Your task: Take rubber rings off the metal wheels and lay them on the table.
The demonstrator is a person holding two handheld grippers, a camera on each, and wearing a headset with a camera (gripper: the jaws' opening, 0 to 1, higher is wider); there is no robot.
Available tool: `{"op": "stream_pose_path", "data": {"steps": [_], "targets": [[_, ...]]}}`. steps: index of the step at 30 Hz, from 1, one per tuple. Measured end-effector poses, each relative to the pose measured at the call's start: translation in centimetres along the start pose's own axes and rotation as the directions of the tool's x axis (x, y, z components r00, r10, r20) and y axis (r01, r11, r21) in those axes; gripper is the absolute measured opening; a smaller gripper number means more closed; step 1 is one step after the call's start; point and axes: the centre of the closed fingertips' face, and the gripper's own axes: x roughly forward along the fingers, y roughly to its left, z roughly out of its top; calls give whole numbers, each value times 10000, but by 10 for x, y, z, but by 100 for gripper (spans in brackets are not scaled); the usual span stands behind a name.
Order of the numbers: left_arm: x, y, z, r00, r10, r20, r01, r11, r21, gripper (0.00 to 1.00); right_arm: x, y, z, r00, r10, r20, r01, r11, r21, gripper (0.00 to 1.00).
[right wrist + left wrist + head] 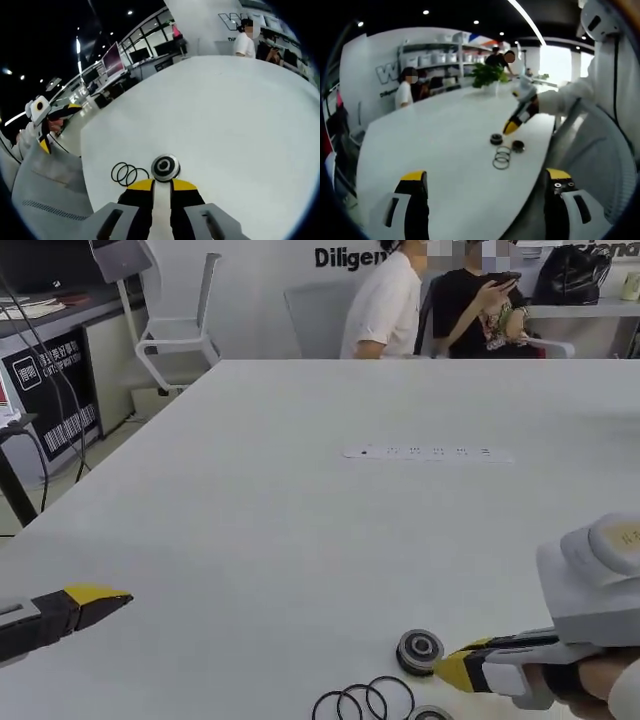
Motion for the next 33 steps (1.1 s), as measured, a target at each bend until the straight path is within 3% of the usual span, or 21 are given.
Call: {"op": "stream_pose_path", "data": {"steps": [7, 15, 20, 26, 30, 33], "targets": [[1, 2, 13, 10000, -30, -62, 33, 9989, 462, 98, -10, -8, 9, 9983, -156, 557, 155, 9999, 13, 11], [9, 1, 28, 9991, -375, -209, 394, 9942, 1004, 99, -14, -13, 11, 9957, -103, 923, 103, 9999, 6, 16], [19, 5, 50, 9984, -573, 27, 563, 9879, 1443, 98, -12, -10, 11, 9950, 90, 993, -68, 9997, -226, 22], [33, 7, 72, 9958, -914, 41, 886, 9740, 2084, 97, -6, -7, 4, 9978, 27, 658, 29, 9964, -848, 25], [43, 8, 95, 9913, -1210, 515, 1061, 9672, 2309, 97, -3, -8, 2, 9984, 66, 567, 3, 9927, -1208, 26], [53, 7, 107, 9884, -1396, 596, 1200, 9592, 2560, 96, 0, -10, 0, 9987, 103, 506, -33, 9908, -1356, 26]]}}
